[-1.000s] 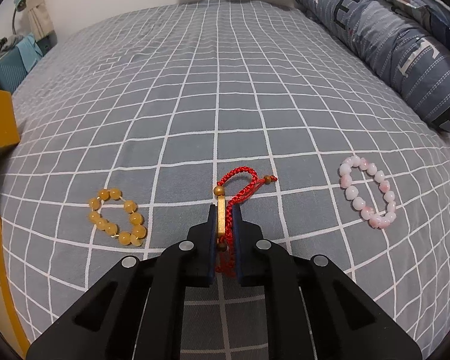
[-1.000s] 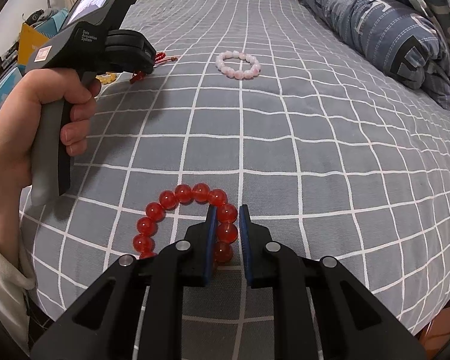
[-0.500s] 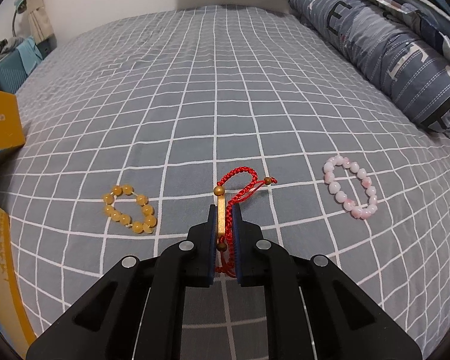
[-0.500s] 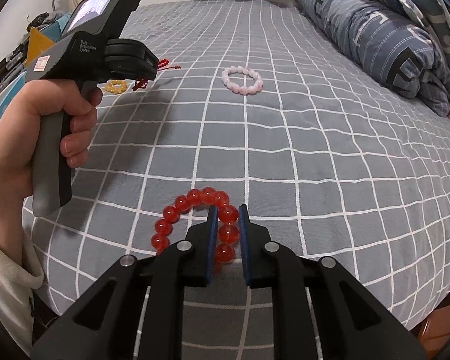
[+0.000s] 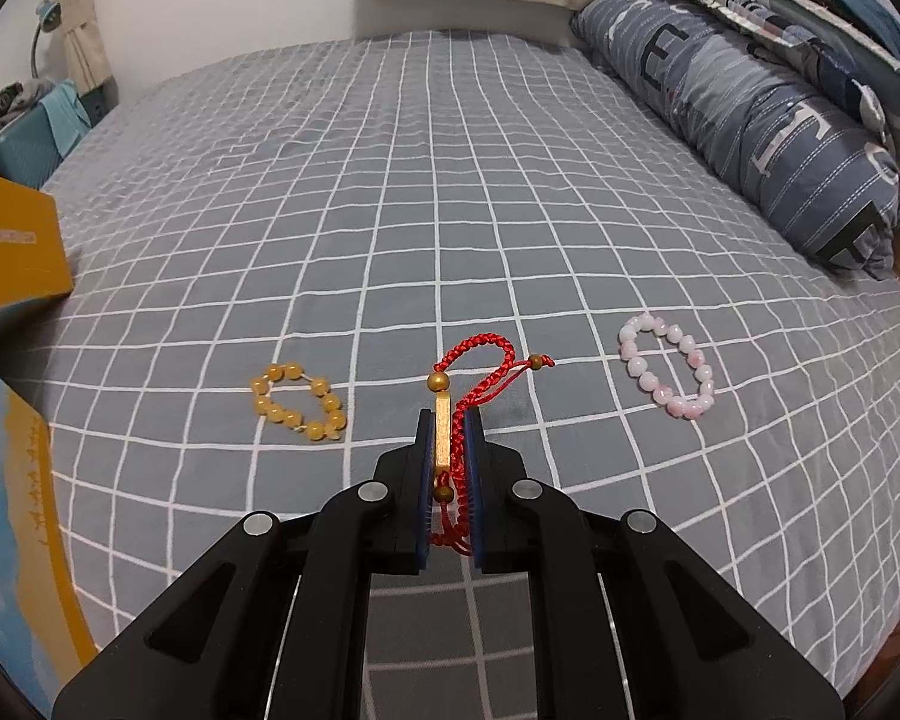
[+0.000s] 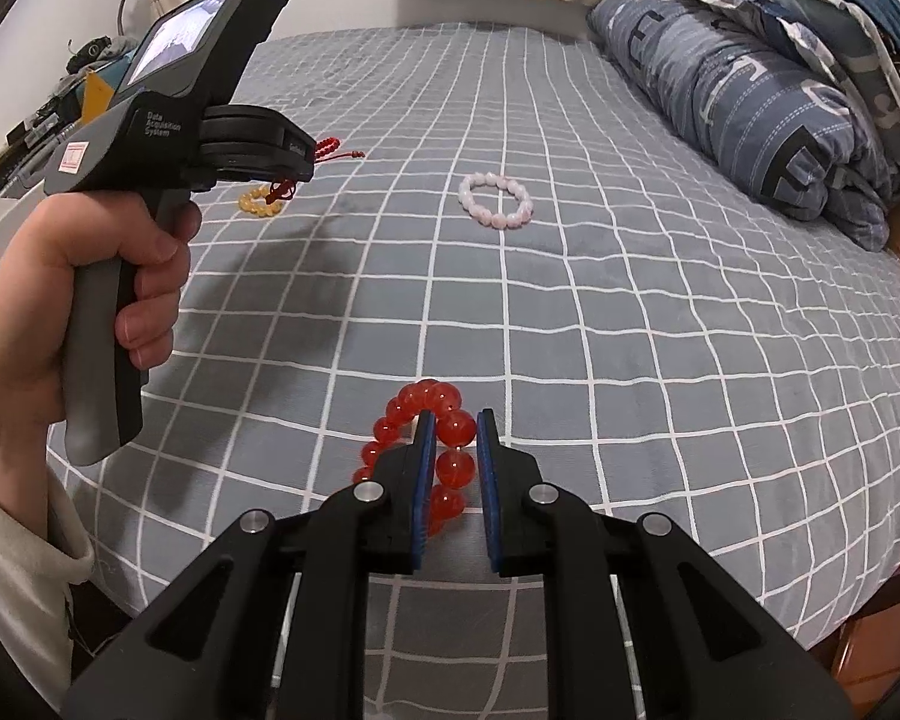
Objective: Organize jewelry
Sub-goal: 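Carry the red string and red bead bracelets over the white box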
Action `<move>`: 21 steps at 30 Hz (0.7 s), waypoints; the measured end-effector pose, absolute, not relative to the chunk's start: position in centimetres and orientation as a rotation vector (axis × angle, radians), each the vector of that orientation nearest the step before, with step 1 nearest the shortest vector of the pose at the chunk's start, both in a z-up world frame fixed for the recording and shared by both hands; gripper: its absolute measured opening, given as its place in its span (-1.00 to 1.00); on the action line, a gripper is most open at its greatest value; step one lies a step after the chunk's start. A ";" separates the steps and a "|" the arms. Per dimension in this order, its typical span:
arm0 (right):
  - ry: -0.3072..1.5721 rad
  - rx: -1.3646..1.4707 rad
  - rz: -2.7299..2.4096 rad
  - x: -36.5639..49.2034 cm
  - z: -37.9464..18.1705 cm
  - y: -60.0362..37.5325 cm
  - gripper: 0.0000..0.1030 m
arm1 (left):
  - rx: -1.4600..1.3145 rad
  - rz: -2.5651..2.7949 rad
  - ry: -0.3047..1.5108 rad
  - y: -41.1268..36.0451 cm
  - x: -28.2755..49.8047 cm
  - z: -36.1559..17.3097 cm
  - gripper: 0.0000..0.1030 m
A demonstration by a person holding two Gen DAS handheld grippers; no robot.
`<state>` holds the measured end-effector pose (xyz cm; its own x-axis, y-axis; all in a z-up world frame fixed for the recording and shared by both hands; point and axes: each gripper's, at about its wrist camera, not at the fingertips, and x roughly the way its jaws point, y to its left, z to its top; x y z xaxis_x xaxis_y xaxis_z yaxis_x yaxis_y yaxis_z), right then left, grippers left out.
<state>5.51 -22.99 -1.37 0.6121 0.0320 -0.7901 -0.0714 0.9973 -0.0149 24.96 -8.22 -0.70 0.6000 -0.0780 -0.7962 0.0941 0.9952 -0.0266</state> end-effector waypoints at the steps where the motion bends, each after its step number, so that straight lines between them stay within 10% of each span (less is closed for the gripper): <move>1: 0.907 -0.047 0.060 5.4 -1.2 -22.9 -0.75 | 0.017 -0.100 0.919 -8.1 24.7 -0.4 -0.83; 21: 0.811 -0.032 0.070 3.7 3.4 -21.0 -0.75 | 0.018 -0.079 0.854 -4.2 18.9 4.6 -0.83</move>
<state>3.73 -20.95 3.39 0.6863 0.0502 -0.7255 -0.0751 0.9972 -0.0020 18.94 -4.22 4.61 0.6545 -0.0627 -0.7535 0.0775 0.9969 -0.0157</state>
